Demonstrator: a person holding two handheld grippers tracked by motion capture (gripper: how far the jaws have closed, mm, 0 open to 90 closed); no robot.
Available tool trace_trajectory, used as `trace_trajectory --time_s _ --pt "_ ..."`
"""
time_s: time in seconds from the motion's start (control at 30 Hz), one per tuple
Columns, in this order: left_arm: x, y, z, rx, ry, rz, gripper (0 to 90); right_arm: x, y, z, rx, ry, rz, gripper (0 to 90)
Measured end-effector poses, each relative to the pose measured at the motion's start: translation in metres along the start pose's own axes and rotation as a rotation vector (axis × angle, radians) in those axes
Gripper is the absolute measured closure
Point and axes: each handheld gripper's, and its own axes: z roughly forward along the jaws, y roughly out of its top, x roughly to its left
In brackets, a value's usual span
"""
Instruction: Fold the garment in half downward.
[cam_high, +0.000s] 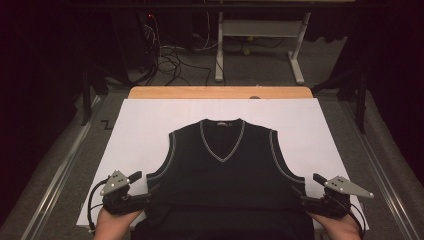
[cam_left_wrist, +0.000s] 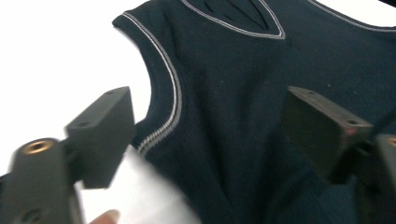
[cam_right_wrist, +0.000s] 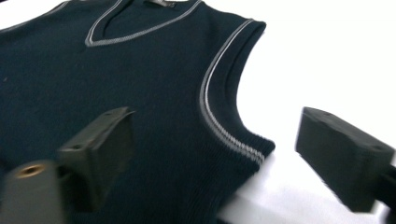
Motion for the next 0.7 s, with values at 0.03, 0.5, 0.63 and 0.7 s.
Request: trace_trajectory --time_s 0.03,0.5,0.63,0.7 --pt "0.003 0.003 0.003 0.013 -0.011 -0.006 10.2 -0.001 0.004 0.003 0.0 -0.014 0.005 3.0" --pt "0.033 0.074 0.04 0.063 0.071 0.024 0.0 -0.014 0.035 0.028 -0.002 -0.046 0.001 0.2" --pt "0.044 0.093 0.054 0.06 0.079 0.002 0.0 -0.016 0.046 0.038 -0.007 -0.043 -0.006 0.2" --pt "0.051 0.1 0.064 0.059 0.067 -0.021 0.0 -0.017 0.051 0.044 0.0 -0.044 -0.007 0.2"
